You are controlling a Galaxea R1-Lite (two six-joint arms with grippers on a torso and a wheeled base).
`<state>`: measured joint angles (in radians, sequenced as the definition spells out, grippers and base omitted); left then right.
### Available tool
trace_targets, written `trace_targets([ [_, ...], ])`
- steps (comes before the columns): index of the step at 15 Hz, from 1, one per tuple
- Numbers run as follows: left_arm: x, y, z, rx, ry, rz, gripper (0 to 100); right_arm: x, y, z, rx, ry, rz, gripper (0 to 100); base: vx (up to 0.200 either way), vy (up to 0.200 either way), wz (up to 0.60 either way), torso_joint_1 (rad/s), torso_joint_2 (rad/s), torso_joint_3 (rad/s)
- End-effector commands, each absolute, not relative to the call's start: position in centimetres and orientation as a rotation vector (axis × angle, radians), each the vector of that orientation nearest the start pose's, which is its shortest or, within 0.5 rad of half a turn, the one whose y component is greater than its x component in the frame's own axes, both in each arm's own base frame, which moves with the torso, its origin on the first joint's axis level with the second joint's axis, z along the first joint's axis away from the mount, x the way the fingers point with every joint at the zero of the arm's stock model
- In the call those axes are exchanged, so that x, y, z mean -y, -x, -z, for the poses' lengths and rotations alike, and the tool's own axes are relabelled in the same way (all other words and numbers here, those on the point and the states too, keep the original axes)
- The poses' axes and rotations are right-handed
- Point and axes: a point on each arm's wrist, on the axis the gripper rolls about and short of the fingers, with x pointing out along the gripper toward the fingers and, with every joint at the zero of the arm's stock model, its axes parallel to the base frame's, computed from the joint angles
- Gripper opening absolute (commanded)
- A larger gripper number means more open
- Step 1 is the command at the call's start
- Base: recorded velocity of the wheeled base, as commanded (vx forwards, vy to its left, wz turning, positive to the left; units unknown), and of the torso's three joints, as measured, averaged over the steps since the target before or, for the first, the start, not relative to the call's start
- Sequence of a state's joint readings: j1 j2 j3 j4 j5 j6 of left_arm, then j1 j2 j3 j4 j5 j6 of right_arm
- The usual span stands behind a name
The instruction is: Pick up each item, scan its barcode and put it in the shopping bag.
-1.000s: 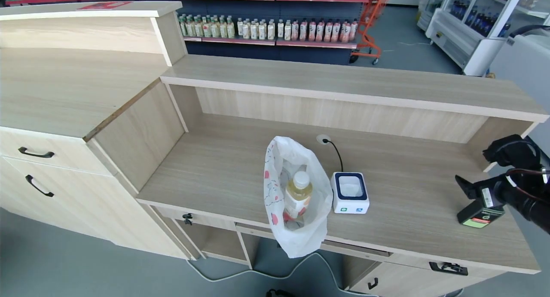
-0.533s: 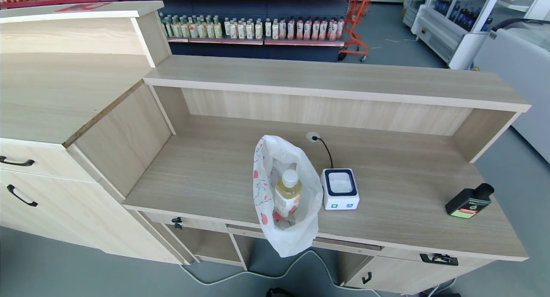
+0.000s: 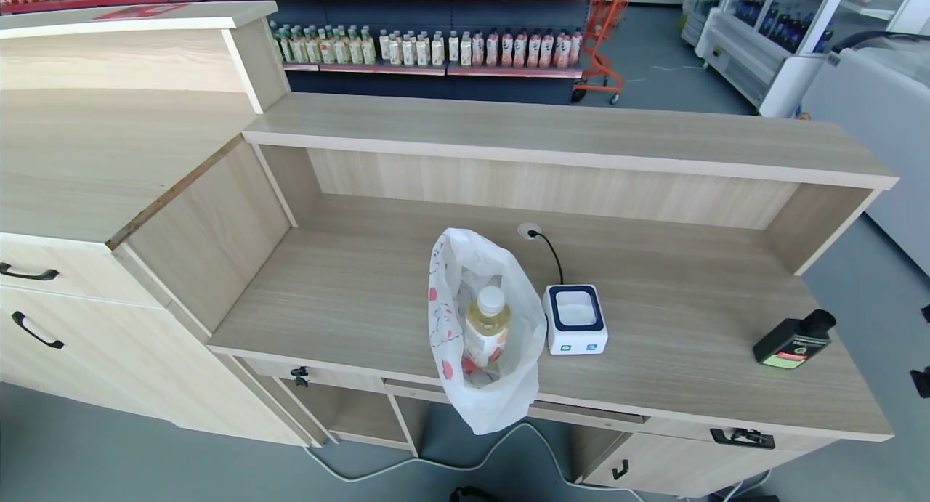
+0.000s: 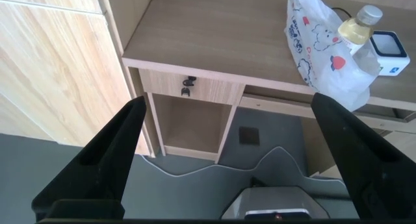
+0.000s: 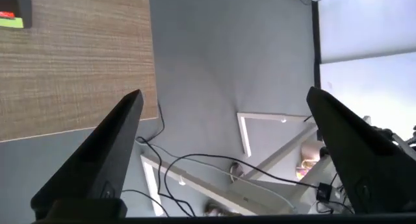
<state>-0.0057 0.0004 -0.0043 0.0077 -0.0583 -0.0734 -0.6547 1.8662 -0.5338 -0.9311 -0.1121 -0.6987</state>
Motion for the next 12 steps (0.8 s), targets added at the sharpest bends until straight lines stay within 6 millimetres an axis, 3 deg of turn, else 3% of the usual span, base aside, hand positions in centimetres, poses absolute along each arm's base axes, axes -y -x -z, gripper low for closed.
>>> trace_targets([
  [1, 0.1, 2.3, -7.6, -0.005, 0.074, 0.064, 100, 18.0, -24.9, -8.3, -0.636, 0.516, 0.523, 100, 0.000, 0.000, 0.00, 0.000, 0.00, 0.000],
  [12, 0.1, 2.3, -7.6, -0.005, 0.074, 0.064, 100, 17.2, -27.5, -6.2, -0.594, 0.488, 0.397, 100, 0.000, 0.000, 0.00, 0.000, 0.00, 0.000],
])
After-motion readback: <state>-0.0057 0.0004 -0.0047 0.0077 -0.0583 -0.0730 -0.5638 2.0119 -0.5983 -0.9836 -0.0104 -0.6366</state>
